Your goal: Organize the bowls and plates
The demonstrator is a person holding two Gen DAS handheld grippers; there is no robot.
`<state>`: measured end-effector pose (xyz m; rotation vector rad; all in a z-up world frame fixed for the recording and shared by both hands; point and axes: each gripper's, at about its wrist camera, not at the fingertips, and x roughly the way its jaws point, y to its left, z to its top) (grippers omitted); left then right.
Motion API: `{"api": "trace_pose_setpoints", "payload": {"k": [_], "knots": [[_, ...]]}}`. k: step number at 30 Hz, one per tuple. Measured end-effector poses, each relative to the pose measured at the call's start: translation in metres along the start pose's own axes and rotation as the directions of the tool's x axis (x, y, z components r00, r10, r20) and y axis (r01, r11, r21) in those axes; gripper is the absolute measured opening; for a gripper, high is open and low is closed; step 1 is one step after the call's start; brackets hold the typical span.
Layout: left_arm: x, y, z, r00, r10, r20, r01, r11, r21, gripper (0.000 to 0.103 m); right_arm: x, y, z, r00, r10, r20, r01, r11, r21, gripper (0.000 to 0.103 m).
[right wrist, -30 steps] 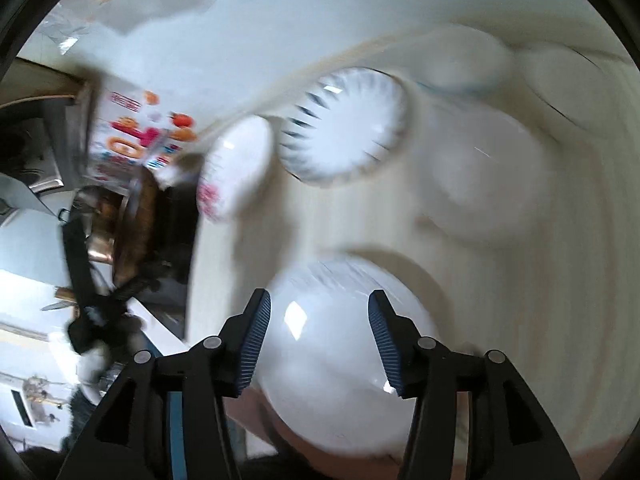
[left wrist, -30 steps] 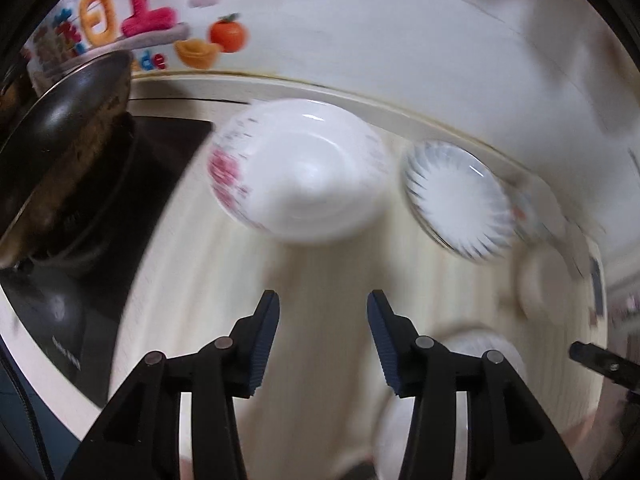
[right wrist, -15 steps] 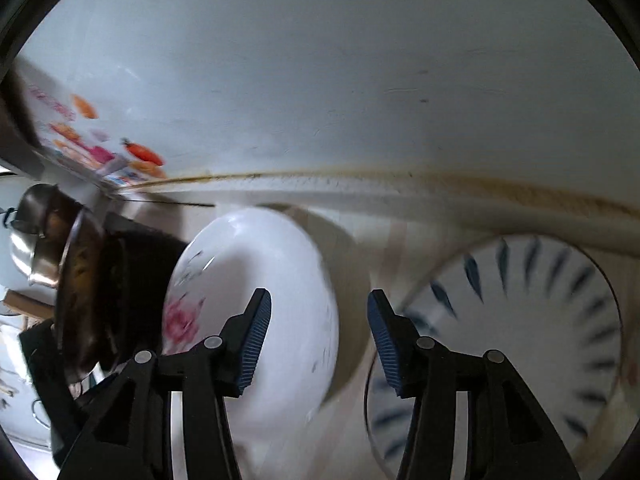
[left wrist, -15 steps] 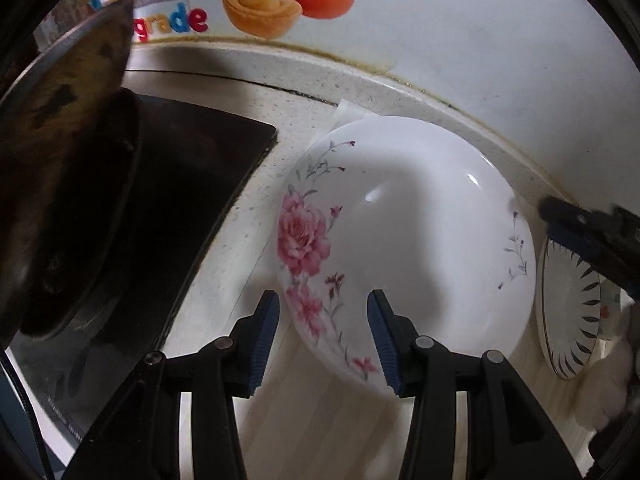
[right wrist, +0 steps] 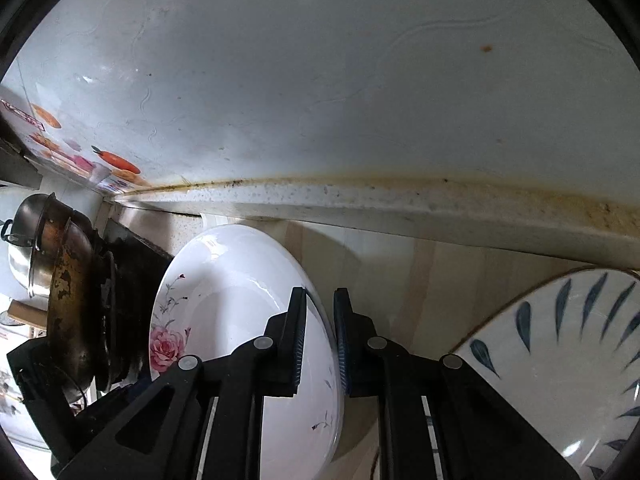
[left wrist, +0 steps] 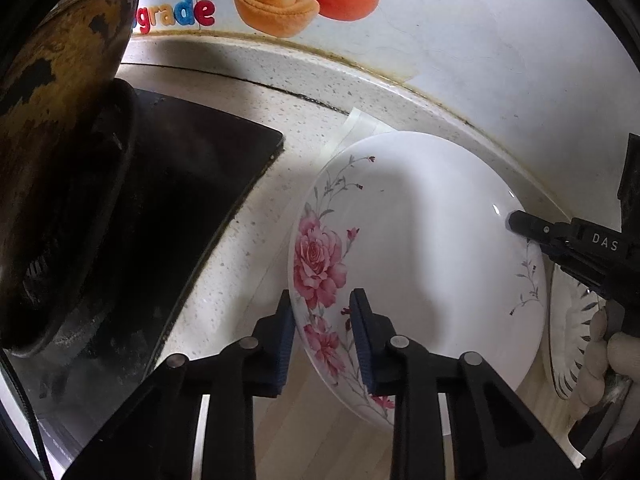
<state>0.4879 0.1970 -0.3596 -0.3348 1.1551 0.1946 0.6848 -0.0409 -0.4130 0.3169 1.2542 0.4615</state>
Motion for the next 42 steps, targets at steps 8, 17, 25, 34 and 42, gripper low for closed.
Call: {"api": "trace_pose_setpoints", "payload": {"k": [8,17,25,34,42], "knots": [[-0.036,-0.01,-0.018,0.999,-0.043,0.023,0.042,0.999,0.03,0.024,-0.036,-0.006,-0.02,1.0,-0.001,0.008,0.001,1.0,0.001,0.016],[-0.082,-0.045,-0.027,0.994,-0.113,0.004,0.112,0.986,0.127,0.024,-0.122,-0.021,-0.077,0.999,0.017,0.044,-0.019,0.998,0.054,0.016],[-0.116,-0.08,-0.092,0.988,-0.142,-0.062,0.152,0.959,0.238,0.024,-0.199,-0.047,-0.155,0.997,-0.006,0.072,-0.002,0.994,0.112,0.016],[-0.118,-0.114,-0.152,0.975,-0.148,-0.165,0.198,0.918,0.343,0.024,-0.245,-0.097,-0.255,0.998,-0.05,0.048,0.039,0.979,0.201,0.015],[-0.101,-0.133,-0.193,0.97,-0.09,-0.227,0.18,0.893,0.413,0.024,-0.238,-0.128,-0.312,0.997,-0.079,-0.013,0.08,0.969,0.234,0.016]]}}
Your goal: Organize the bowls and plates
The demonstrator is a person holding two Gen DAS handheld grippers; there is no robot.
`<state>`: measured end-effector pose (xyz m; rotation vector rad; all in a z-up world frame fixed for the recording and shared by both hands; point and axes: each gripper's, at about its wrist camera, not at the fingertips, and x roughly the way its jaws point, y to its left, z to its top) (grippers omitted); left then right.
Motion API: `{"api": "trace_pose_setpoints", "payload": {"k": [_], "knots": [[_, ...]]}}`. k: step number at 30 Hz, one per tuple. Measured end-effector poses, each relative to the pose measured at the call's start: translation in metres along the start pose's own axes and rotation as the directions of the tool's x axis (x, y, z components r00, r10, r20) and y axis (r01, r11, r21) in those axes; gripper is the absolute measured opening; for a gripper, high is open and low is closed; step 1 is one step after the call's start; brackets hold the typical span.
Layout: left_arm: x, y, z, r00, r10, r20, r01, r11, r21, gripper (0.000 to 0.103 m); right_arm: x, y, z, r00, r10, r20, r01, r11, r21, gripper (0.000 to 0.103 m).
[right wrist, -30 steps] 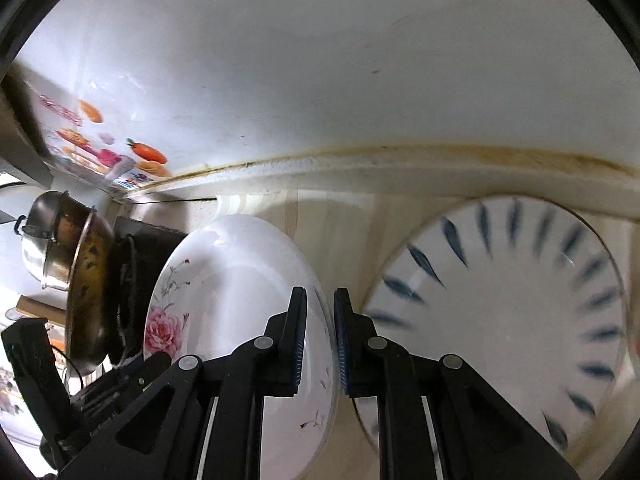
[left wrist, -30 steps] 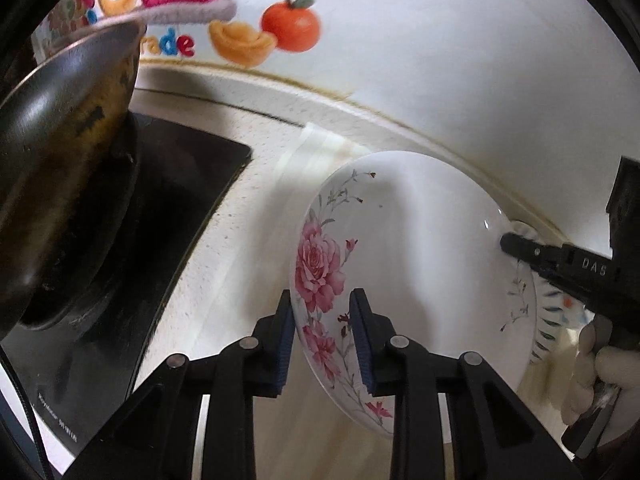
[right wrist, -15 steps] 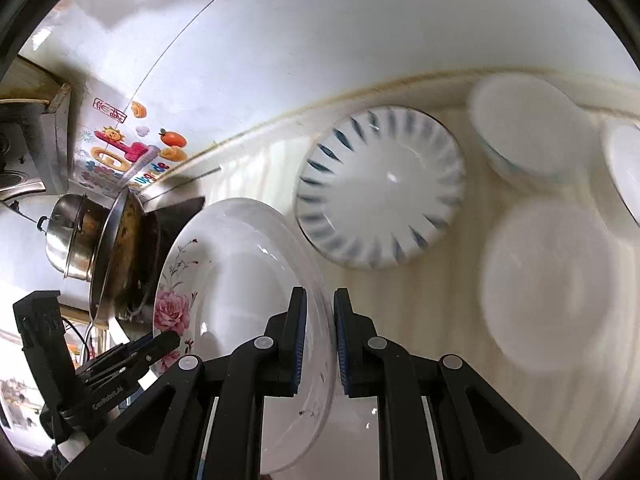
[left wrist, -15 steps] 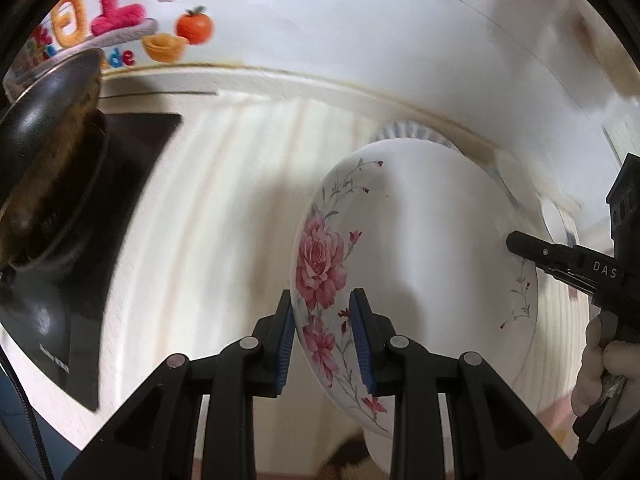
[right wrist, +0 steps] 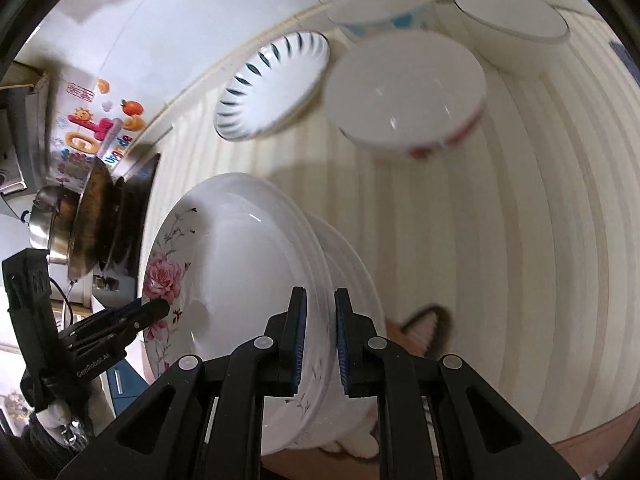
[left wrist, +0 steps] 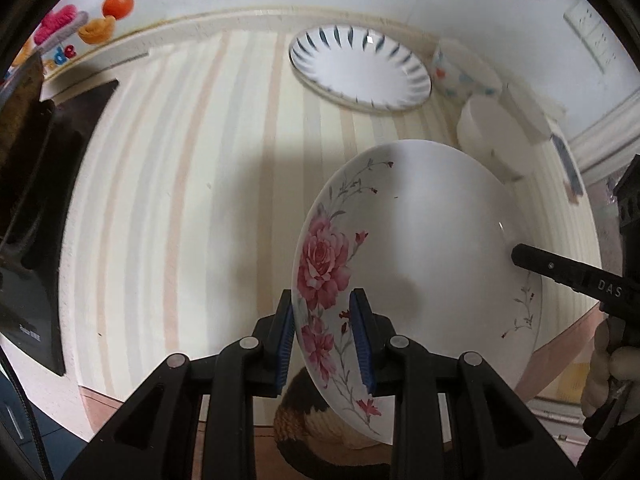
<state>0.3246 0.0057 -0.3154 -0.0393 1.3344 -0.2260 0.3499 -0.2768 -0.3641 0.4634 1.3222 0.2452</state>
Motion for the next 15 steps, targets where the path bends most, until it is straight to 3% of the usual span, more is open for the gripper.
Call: {"api": "trace_pose_setpoints", "payload": {"k": [4,15], "knots": [[0.02,-0.002,-0.006,0.999,0.019,-0.049,-0.019,1.0,0.005,0.024,0.009,-0.008,-0.011,1.0,-0.022,-0.022,0.022,1.0,-0.002,0.016],[0.025,-0.013,-0.003,0.995,0.094,-0.026,-0.093,0.994,0.055,0.024,0.014,-0.007,-0.012,0.999,-0.041,-0.033,0.04,0.999,-0.032,0.015]]}}
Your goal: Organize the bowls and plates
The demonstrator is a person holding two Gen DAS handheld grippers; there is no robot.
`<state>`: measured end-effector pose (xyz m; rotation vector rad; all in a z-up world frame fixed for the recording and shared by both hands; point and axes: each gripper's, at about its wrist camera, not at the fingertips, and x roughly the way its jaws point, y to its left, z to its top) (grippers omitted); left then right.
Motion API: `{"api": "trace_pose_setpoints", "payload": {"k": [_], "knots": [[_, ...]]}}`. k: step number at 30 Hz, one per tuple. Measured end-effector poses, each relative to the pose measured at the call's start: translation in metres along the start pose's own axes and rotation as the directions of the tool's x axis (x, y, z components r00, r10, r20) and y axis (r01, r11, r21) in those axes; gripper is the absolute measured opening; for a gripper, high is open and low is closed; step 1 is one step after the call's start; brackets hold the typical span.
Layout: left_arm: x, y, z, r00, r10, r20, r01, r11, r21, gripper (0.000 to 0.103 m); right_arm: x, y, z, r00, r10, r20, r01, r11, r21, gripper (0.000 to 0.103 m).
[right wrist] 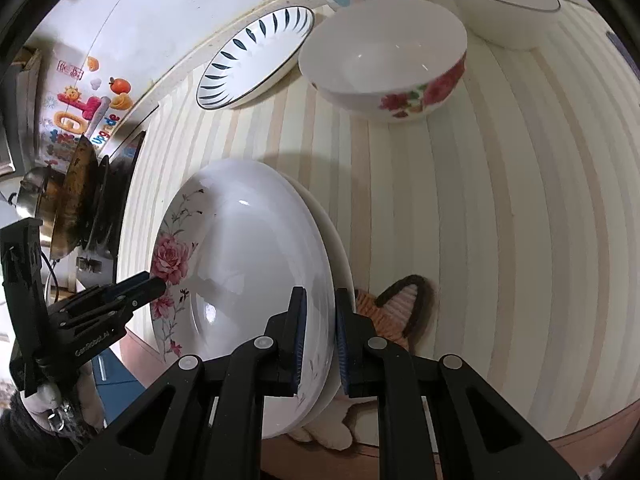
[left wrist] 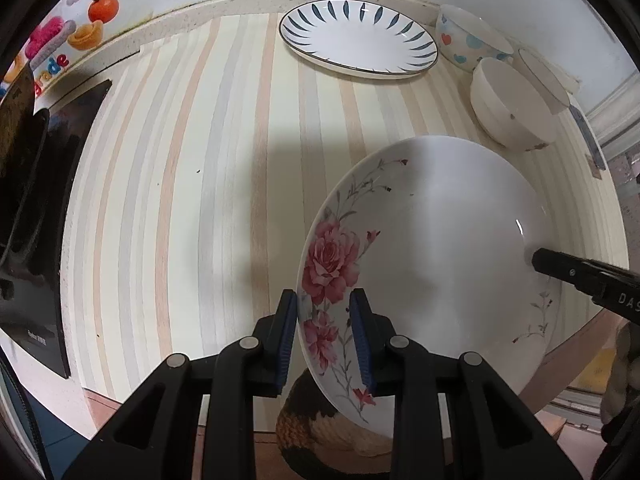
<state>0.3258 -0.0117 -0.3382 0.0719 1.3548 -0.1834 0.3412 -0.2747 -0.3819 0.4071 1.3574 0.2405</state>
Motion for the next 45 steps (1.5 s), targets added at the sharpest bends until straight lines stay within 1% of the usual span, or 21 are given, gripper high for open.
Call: {"api": "trace_pose_setpoints", "payload": {"k": [6,10,13,23,30,32,34,36,39,40,41,42,43,45], "knots": [[0.0,-0.003,-0.001,1.0,0.026,-0.001,-0.026,1.0,0.014,0.024,0.001,0.008,0.0,0.999,-0.035,-0.02,0.034,0.999,-0.031,0.016],[0.003,-0.005,0.001,0.999,0.041,-0.001,-0.041,0.999,0.026,0.024,0.001,0.01,-0.001,0.998,-0.043,-0.045,0.042,0.999,-0.018,0.018],[0.003,-0.006,0.002,0.999,0.045,-0.004,-0.045,0.999,0.029,0.024,0.002,0.011,-0.002,0.996,-0.052,-0.075,0.053,0.999,0.005,0.018],[0.002,-0.007,-0.001,0.999,0.051,-0.008,-0.051,0.998,0.043,0.024,0.0,0.001,-0.008,0.991,-0.001,-0.135,0.014,0.995,0.1,0.018],[0.003,-0.003,0.002,0.999,0.03,-0.022,-0.03,0.999,0.035,0.024,-0.001,-0.004,-0.006,0.983,0.026,-0.184,-0.001,0.991,0.135,0.018],[0.004,-0.002,0.004,0.999,0.023,-0.029,-0.022,0.999,0.033,0.024,-0.003,-0.006,-0.005,0.979,0.012,-0.203,0.017,0.99,0.141,0.019],[0.002,0.001,0.007,0.999,0.015,-0.038,-0.014,1.0,0.027,0.024,-0.007,-0.008,-0.003,0.979,0.032,-0.204,0.0,0.988,0.155,0.019],[-0.005,0.004,0.01,0.999,-0.007,-0.037,0.007,1.0,0.013,0.024,-0.017,-0.006,0.005,0.98,0.043,-0.192,-0.01,0.986,0.169,0.019],[-0.028,0.014,0.031,0.999,-0.048,0.003,0.048,0.999,-0.015,0.025,-0.036,0.009,0.028,0.988,0.081,-0.13,-0.058,0.983,0.174,0.021],[-0.033,0.018,0.039,0.998,-0.059,0.013,0.06,0.998,-0.027,0.025,-0.042,0.015,0.04,0.991,0.091,-0.1,-0.073,0.983,0.169,0.024],[-0.038,0.024,0.054,0.997,-0.076,0.027,0.078,0.996,-0.045,0.029,-0.049,0.024,0.056,0.993,0.1,-0.06,-0.09,0.983,0.158,0.027],[-0.041,0.029,0.068,0.995,-0.09,0.037,0.092,0.994,-0.059,0.033,-0.052,0.031,0.069,0.994,0.107,-0.033,-0.101,0.984,0.15,0.035],[-0.042,0.035,0.085,0.993,-0.102,0.051,0.106,0.991,-0.075,0.033,-0.053,0.039,0.088,0.993,0.114,-0.001,-0.113,0.984,0.139,0.042],[-0.038,0.046,0.12,0.992,-0.1,0.075,0.107,0.989,-0.102,0.033,-0.05,0.045,0.118,0.994,0.099,0.043,-0.104,0.985,0.141,0.045]]}}
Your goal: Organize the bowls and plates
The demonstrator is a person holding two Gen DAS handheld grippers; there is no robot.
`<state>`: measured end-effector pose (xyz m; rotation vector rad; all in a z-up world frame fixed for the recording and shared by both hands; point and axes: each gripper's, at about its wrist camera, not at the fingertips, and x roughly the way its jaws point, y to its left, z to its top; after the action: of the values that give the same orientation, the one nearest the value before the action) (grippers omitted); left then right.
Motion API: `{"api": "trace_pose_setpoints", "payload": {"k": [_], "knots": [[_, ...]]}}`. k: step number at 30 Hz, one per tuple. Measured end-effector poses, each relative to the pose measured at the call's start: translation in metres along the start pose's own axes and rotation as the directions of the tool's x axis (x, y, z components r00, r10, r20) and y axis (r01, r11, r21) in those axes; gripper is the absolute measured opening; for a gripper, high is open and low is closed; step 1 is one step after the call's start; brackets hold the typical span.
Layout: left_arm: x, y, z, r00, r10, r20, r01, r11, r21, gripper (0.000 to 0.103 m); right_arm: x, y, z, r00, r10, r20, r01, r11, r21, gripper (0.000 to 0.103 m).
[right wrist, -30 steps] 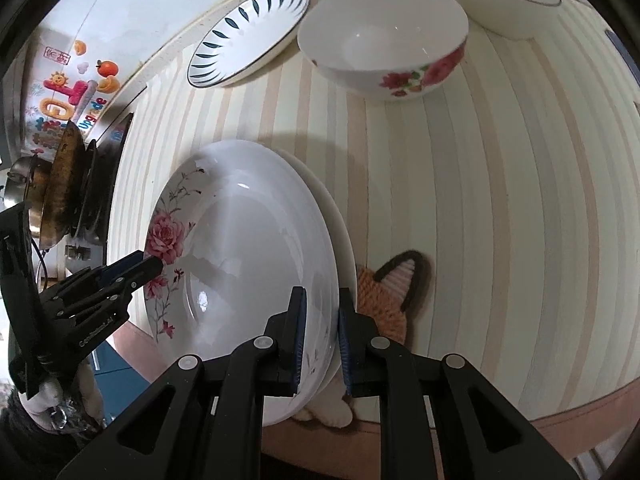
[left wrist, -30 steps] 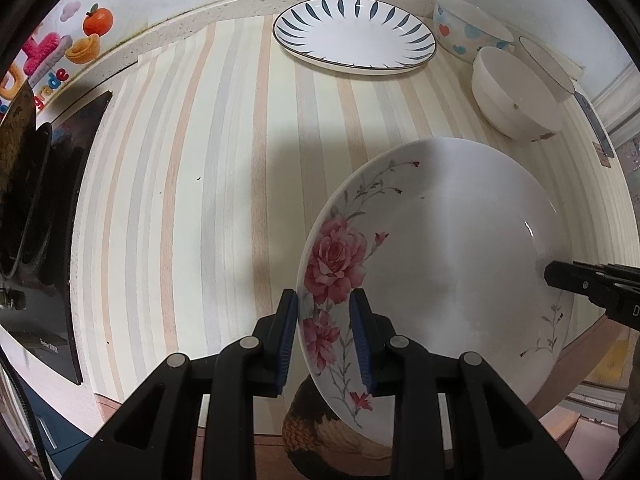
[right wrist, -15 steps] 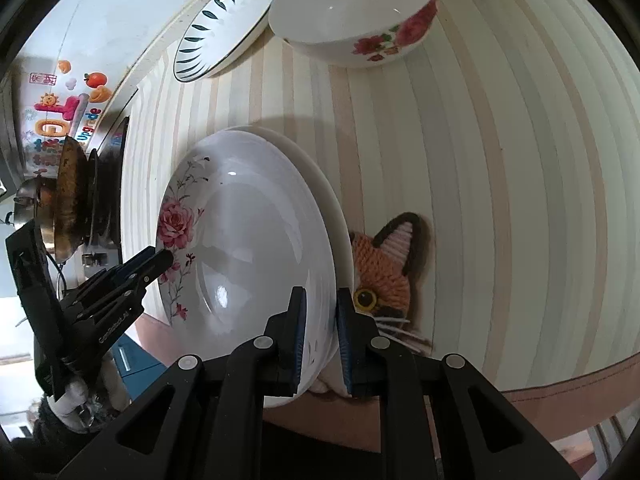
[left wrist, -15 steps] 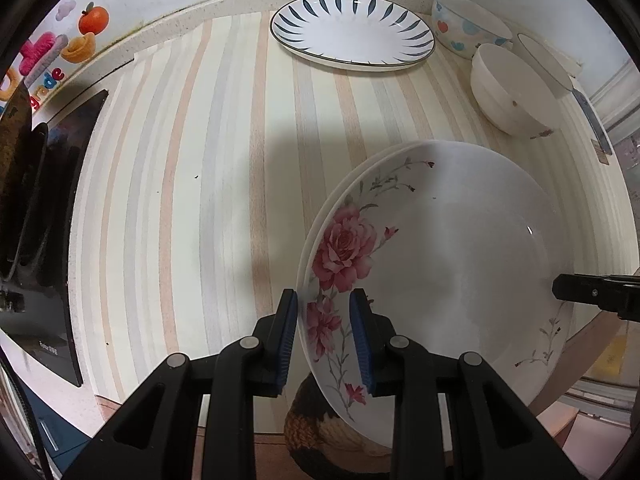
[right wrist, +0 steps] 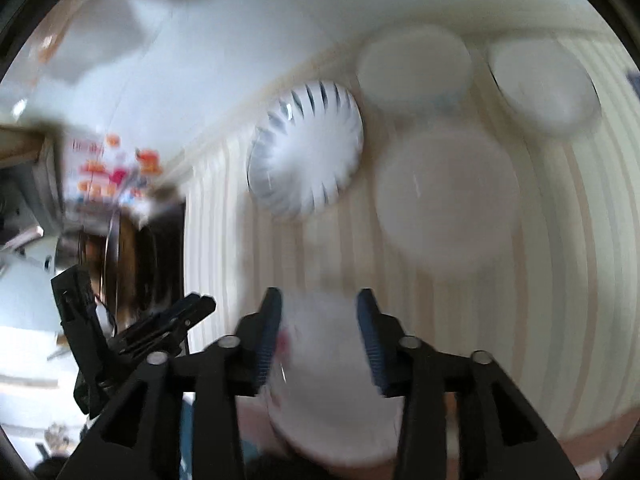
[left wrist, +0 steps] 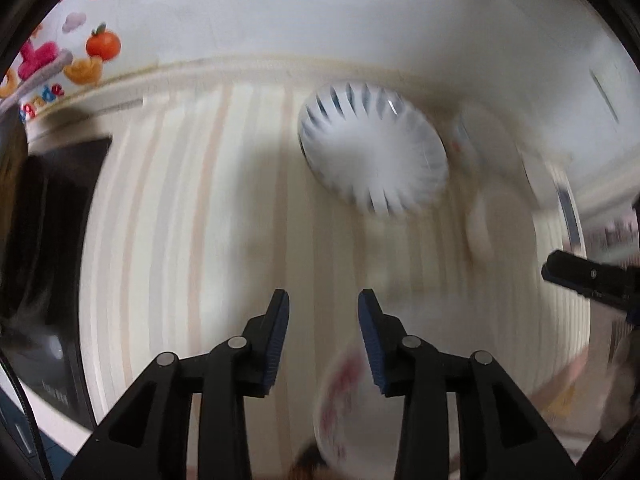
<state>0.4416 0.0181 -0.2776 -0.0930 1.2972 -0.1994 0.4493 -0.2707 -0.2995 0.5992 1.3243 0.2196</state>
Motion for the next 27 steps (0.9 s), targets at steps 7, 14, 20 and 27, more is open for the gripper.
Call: {"api": "trace_pose_setpoints", "payload": {"k": [7,14,20,27], "knots": [[0.061,0.016,0.099,1.0,-0.006,-0.023,0.005,0.999,-0.034,0.033,0.06,-0.004,0.084,0.995,-0.097,0.006,0.096,0.992,0.087,0.045],[0.12,0.01,0.132,0.994,-0.007,-0.106,0.008,1.0,0.014,0.033,0.106,-0.012,0.111,0.984,-0.176,-0.03,0.178,0.98,0.092,0.03],[0.132,0.003,0.131,0.997,0.001,-0.076,0.002,0.999,0.046,0.017,0.121,-0.019,0.117,0.97,-0.244,-0.008,0.244,0.969,0.049,0.007],[0.119,-0.001,0.111,0.999,0.018,-0.04,-0.015,0.998,0.059,0.016,0.121,-0.01,0.114,0.967,-0.252,0.024,0.252,0.968,-0.001,0.007]]}}
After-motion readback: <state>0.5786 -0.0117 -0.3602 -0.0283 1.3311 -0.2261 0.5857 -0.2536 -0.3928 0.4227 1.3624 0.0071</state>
